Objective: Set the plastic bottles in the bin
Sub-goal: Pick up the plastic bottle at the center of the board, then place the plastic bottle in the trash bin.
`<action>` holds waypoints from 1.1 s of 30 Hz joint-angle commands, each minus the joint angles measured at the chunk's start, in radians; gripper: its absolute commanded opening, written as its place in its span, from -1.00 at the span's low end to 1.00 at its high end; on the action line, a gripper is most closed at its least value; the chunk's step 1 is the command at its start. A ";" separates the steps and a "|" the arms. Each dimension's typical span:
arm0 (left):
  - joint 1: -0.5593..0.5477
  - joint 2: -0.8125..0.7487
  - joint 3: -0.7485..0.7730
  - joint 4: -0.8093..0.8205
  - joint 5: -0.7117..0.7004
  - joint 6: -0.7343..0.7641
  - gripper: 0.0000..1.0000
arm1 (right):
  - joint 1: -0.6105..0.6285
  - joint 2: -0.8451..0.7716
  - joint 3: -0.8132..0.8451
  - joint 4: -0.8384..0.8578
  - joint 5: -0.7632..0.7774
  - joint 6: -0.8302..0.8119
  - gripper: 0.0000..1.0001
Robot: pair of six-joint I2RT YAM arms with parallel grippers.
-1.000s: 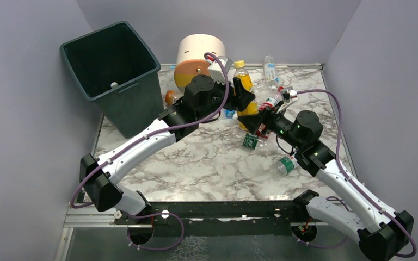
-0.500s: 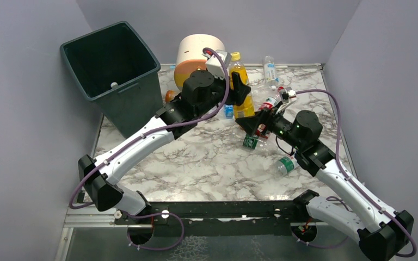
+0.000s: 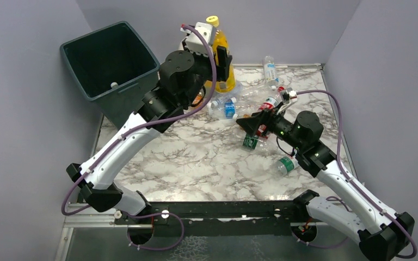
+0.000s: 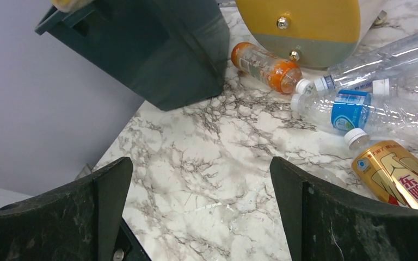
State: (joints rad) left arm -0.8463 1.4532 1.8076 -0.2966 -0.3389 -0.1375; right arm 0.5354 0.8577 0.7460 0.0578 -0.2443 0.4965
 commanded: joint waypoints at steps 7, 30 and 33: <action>0.235 -0.062 0.051 -0.041 -0.138 0.175 0.29 | 0.000 0.039 -0.005 0.014 -0.033 0.005 0.99; 0.827 0.037 -0.040 0.037 -0.183 0.053 0.29 | 0.000 0.542 0.241 0.082 -0.156 -0.099 0.99; 0.843 0.055 -0.068 0.033 -0.170 0.029 0.46 | 0.000 0.607 0.292 0.079 -0.145 -0.131 0.99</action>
State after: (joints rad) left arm -0.0212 1.4761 1.7760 -0.2634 -0.5426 -0.0414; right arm 0.5354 1.3987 0.9684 0.1062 -0.3691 0.4221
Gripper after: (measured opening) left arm 0.667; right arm 0.995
